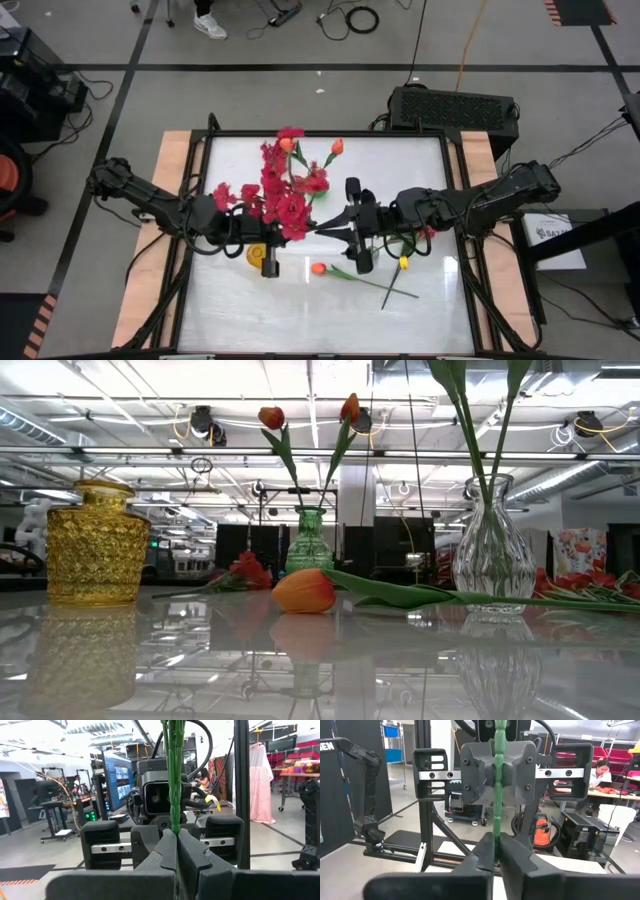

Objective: Sort flowers into vase by color
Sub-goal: Put the middle red flowers into the yellow vase

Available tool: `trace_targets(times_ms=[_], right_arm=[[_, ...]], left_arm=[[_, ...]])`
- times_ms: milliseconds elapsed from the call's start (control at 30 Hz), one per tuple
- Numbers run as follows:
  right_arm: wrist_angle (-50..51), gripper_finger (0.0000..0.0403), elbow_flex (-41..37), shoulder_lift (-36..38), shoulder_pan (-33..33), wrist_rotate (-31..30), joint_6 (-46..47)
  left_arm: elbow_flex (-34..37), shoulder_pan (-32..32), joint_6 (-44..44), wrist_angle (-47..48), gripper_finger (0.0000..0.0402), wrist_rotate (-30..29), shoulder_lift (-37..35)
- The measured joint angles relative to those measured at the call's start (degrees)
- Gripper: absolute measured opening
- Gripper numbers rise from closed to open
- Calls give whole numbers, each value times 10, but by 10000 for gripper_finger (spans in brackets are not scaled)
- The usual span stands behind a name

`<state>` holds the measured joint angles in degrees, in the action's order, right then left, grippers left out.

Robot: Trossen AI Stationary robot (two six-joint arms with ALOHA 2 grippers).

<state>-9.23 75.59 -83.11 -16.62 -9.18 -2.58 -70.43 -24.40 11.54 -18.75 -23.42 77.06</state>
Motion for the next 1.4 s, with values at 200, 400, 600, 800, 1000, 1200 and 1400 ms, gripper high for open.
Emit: trace_targets(times_ms=[200,400,600,800,1000,1200,1400], right_arm=[[9,4,0,0,0,-3,3],[26,2,0,2,0,-3,16],[39,1,0,3,0,-4,20],[40,1,0,3,0,-3,23],[42,0,0,3,0,-3,24],[49,0,0,3,0,-3,33],[54,0,0,3,0,-3,34]], left_arm=[[0,-1,-12,9,25,-2,0],[0,-12,4,23,118,-9,0],[-2,-30,45,-33,226,-69,-1],[-33,-34,58,-48,265,-70,-1],[-61,-34,64,-45,266,-70,-1],[-68,-34,69,-42,265,-69,-2],[-68,-34,69,-28,212,-69,-4]])
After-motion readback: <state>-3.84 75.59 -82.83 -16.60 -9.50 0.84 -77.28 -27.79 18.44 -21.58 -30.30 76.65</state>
